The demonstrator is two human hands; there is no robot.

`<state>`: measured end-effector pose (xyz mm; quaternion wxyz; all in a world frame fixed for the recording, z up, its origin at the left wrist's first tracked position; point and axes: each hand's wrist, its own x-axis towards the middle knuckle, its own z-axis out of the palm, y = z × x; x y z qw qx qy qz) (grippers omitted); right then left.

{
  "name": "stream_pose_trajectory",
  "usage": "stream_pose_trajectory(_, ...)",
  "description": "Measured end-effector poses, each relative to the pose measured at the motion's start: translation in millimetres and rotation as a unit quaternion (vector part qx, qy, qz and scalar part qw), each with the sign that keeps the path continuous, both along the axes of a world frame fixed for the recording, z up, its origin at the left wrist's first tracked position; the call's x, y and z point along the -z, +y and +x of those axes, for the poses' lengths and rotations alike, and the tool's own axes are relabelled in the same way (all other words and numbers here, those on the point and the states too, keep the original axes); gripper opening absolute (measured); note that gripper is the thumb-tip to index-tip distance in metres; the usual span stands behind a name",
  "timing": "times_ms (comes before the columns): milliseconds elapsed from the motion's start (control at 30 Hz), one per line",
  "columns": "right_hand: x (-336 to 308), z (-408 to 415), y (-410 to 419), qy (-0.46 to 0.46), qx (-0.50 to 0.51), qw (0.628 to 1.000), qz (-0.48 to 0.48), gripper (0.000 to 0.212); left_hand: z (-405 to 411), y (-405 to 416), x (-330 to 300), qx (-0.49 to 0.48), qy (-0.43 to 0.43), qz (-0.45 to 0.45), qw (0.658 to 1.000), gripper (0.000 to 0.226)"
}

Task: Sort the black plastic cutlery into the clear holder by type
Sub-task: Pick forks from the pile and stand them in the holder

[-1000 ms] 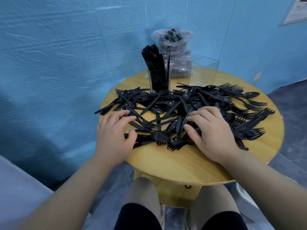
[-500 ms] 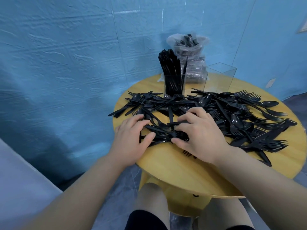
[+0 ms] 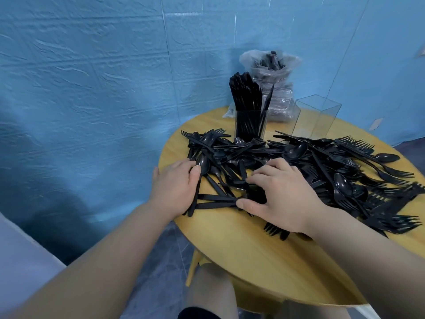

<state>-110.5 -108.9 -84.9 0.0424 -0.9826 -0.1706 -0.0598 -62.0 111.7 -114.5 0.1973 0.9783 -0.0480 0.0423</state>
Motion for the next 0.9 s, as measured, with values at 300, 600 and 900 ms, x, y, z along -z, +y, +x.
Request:
stream_pose_trajectory(300,-9,46,-3,-0.072,0.033,0.996,0.039,0.046,-3,-19,8,0.008,-0.066,-0.067,0.996,0.044)
stream_pose_trajectory(600,-1,66,1,0.036,0.003,0.999,-0.036,0.045,3,-16,12,0.060,-0.032,-0.007,0.998,0.056)
stream_pose_trajectory(900,-7,45,-15,0.042,-0.031,0.998,0.032,0.034,4,-17,10,0.071,-0.004,-0.008,0.997,0.052)
